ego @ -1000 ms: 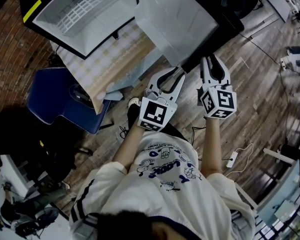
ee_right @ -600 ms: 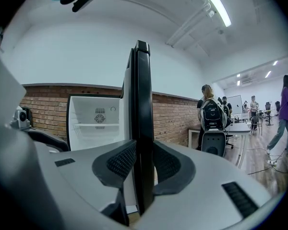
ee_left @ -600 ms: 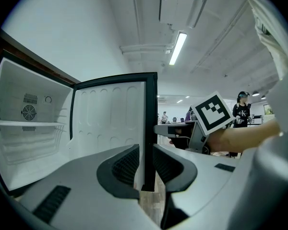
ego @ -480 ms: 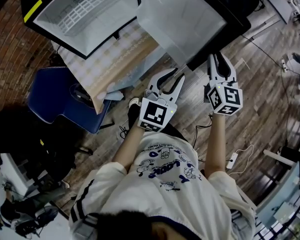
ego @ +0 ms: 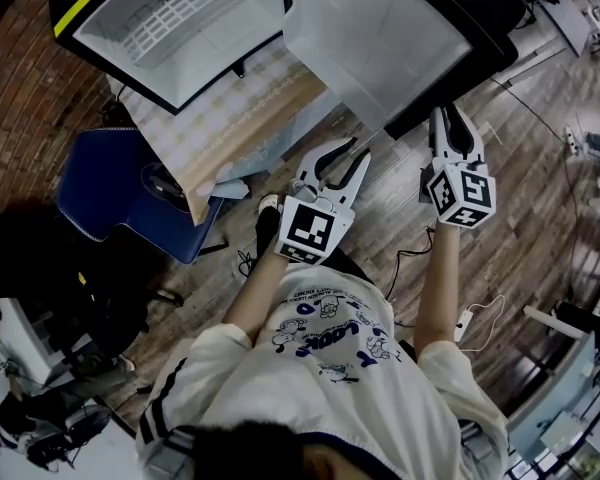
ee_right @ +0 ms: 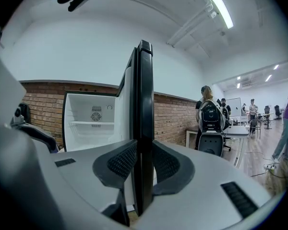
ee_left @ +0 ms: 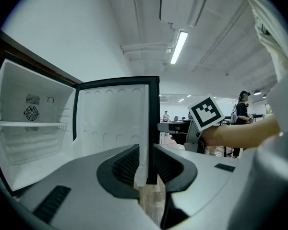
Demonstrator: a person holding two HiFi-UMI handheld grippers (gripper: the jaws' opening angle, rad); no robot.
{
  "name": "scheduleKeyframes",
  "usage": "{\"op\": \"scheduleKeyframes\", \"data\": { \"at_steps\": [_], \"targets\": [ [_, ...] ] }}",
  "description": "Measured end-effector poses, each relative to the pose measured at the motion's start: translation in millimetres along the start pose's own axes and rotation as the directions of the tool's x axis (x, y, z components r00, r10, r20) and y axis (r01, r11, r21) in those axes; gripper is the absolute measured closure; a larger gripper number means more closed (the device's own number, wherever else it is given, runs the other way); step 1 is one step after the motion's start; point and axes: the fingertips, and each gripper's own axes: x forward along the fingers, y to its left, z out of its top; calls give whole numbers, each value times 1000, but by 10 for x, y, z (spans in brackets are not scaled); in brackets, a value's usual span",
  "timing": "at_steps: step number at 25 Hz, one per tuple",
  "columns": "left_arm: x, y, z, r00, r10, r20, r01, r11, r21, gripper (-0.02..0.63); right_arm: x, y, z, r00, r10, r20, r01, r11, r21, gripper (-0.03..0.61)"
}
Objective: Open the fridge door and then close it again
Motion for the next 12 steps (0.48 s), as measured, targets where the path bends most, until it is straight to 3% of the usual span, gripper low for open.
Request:
{"op": "scheduleKeyframes", "data": {
  "at_steps": [12],
  "targets": [
    [-35, 84, -25, 1000, 13, -4, -13, 1000, -12, 515, 34, -76, 9, 1000, -2, -1, 2, 1000, -9, 477]
  ]
}}
